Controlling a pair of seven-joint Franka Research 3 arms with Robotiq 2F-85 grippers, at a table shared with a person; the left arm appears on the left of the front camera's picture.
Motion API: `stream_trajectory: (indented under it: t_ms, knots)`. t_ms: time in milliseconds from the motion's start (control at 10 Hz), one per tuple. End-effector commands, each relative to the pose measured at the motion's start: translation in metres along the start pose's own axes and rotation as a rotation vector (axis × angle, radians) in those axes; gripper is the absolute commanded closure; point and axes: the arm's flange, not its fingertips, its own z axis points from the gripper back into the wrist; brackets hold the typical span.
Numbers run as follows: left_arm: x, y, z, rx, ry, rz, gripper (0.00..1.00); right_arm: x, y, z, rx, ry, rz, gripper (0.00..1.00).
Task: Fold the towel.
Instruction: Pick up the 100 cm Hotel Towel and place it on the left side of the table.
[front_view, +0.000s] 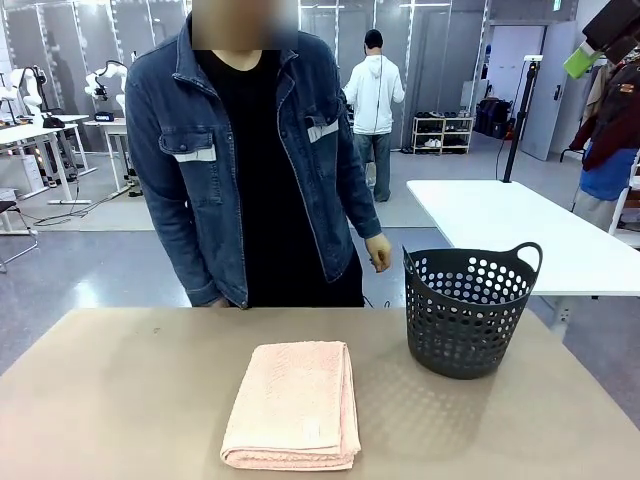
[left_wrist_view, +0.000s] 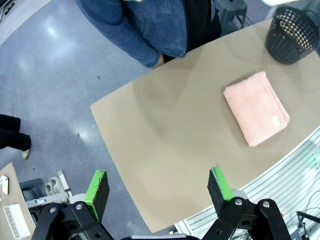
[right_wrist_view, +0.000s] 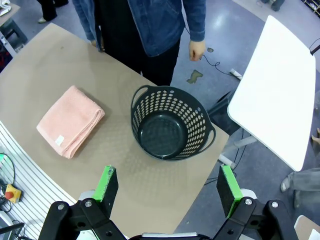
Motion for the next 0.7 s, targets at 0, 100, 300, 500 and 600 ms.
stream_trajectory:
  t_ms: [0, 100, 300, 500, 600]
  knots:
    - [-0.0007, -0.0007, 0.0015, -0.012, 0.008, 0.005, 0.00, -0.0003, -0.0002, 0.0005, -0.003, 0.001, -0.002, 0.00]
    - [-0.0007, -0.0007, 0.0015, -0.012, 0.008, 0.005, 0.00, -0.0003, -0.0002, 0.0005, -0.003, 0.001, -0.002, 0.00]
    - [-0.0007, -0.0007, 0.0015, -0.012, 0.008, 0.005, 0.00, -0.0003, -0.0002, 0.0005, -0.003, 0.001, -0.002, 0.00]
    - [-0.0007, -0.0007, 0.0015, -0.012, 0.008, 0.005, 0.00, -0.0003, -0.0002, 0.0005, -0.003, 0.001, -0.002, 0.00]
    - [-0.0007, -0.0007, 0.0015, -0.012, 0.008, 0.005, 0.00, -0.0003, -0.0002, 0.0005, -0.003, 0.001, -0.002, 0.00]
